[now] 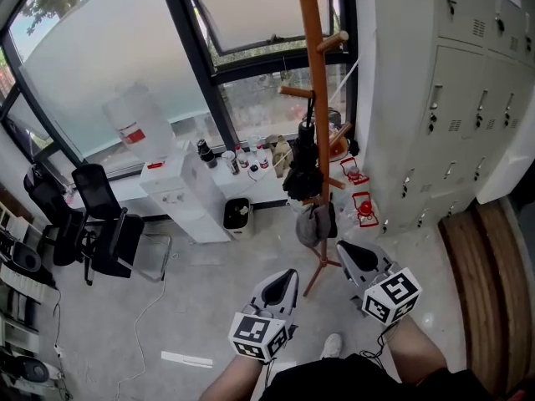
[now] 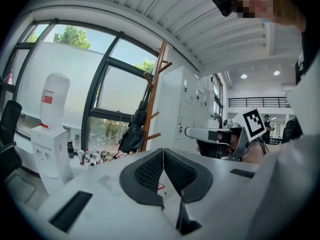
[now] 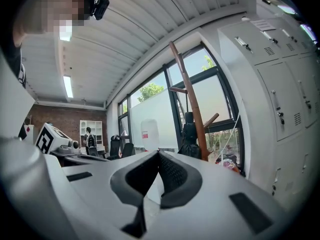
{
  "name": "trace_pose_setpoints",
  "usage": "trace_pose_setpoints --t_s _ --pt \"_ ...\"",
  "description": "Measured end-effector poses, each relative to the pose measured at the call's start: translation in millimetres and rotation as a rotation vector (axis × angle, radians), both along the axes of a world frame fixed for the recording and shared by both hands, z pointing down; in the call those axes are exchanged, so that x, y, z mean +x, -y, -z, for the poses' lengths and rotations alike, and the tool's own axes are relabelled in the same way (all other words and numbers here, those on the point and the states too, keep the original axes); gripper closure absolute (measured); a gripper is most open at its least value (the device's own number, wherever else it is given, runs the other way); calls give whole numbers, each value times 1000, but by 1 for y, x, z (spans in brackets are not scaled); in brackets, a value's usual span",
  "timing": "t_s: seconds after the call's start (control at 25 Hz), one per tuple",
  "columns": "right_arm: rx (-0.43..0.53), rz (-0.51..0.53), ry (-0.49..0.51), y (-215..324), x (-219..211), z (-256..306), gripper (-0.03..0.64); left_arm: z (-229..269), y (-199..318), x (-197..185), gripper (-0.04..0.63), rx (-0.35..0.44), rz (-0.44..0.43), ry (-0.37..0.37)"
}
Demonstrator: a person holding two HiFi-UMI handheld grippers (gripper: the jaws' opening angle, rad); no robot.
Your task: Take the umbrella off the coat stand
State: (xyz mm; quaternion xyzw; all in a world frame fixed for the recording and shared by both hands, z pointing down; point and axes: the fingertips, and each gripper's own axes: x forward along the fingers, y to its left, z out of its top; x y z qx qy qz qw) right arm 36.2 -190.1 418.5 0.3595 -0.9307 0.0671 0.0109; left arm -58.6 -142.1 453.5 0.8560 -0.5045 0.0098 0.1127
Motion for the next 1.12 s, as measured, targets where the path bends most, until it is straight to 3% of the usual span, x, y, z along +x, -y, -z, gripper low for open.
trace_pose_setpoints --t_s 0.76,1.12 --pt "19 16 13 53 39 14 565 25 72 23 578 52 59 28" --pt "10 -37 10 74 38 9 565 23 108 13 577 55 27 24"
